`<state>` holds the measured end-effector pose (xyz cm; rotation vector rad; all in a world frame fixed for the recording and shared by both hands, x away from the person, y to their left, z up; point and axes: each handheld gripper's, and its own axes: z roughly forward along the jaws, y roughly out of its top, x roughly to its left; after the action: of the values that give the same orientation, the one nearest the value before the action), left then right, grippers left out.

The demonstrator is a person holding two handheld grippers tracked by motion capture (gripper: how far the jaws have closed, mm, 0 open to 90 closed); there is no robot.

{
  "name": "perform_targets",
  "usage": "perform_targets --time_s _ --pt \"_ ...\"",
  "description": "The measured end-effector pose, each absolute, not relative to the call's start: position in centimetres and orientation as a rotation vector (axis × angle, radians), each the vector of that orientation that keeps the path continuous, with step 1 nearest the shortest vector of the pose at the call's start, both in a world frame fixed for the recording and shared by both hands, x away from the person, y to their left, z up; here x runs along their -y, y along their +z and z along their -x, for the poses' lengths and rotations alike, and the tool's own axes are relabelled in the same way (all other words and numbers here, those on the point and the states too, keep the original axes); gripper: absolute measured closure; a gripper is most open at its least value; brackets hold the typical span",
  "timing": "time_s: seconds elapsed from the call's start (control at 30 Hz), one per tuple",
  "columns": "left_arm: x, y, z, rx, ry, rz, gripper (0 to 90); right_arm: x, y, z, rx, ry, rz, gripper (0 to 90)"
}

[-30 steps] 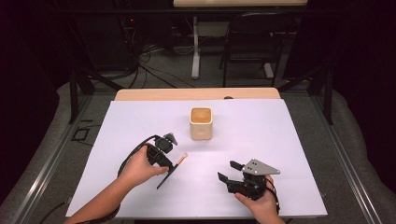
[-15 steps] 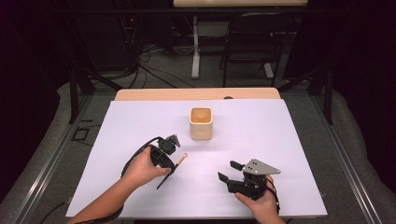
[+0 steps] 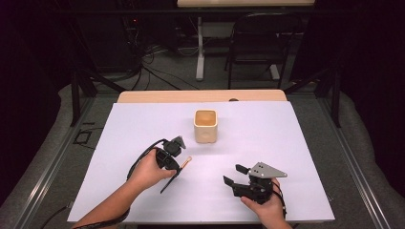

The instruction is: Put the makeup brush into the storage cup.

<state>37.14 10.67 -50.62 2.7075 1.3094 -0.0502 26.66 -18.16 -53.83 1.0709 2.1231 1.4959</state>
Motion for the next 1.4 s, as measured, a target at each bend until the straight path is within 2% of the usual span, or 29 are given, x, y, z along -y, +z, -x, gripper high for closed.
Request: perform_targets --time_s 0.33,1.4 --pt "-10.0 -51.2 -37.8 -1.322 -0.036 -2.723 73.5 18.3 -53.9 -26.8 -2.117 1.503 -1.082 34.7" --pt "-9.2 -52.1 -38.0 -1.367 -0.048 -2.733 79.4 18.2 -54.1 -27.0 -2.11 1.53 -1.088 35.0"
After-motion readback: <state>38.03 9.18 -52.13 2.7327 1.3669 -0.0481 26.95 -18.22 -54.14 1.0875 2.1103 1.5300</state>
